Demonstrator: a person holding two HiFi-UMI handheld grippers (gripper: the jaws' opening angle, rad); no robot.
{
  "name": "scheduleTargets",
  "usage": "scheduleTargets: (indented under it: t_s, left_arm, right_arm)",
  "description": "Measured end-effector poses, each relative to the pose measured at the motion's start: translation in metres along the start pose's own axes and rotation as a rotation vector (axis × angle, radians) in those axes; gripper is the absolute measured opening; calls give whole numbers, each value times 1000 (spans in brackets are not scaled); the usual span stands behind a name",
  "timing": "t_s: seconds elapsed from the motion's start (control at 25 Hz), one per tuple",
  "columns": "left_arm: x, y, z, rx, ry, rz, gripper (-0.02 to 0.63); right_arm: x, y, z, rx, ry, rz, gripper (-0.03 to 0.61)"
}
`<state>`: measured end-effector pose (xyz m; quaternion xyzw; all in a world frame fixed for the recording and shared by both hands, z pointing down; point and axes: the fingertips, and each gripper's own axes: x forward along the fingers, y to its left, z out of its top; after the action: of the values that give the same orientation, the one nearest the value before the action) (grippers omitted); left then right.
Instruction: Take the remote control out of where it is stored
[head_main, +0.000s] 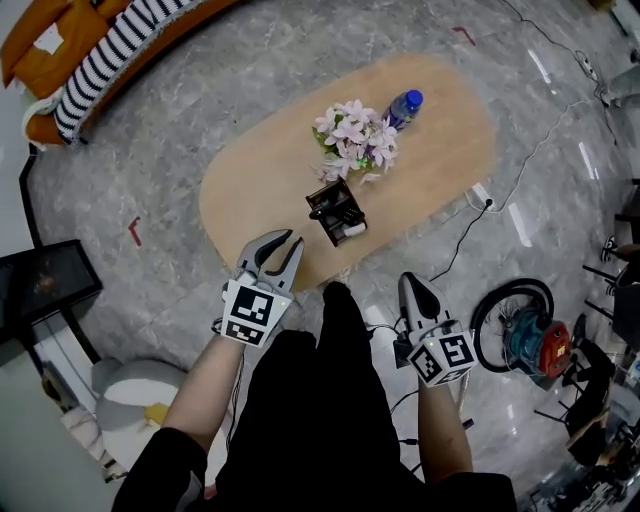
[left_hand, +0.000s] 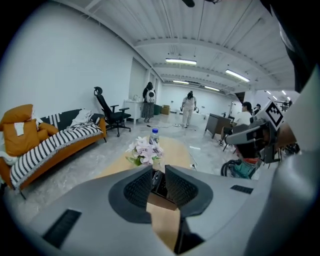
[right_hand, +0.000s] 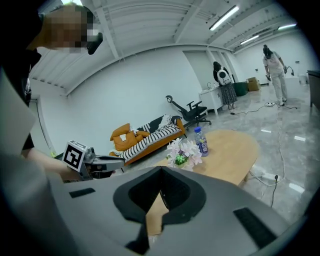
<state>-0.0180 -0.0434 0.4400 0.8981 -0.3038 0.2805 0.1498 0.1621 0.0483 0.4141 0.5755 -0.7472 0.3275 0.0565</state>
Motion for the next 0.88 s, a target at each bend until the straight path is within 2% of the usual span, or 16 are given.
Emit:
scheduleTargets:
  t_s: [0.12, 0.44, 0.72, 0.88]
  left_arm:
    - [23, 0, -5, 52, 55, -17, 108]
    - [73, -4, -20, 147, 155, -66, 184]
    - [109, -7, -42, 267, 252, -94, 189]
    - [127, -3, -47, 297, 277, -91, 189]
  right_arm:
    - [-4, -11, -1, 8, 0, -25, 8]
    - [-14, -36, -11, 36, 13, -75, 8]
    - [-18, -55, -18, 38, 20, -98, 7]
    - [-13, -62, -21, 28, 26, -90, 8]
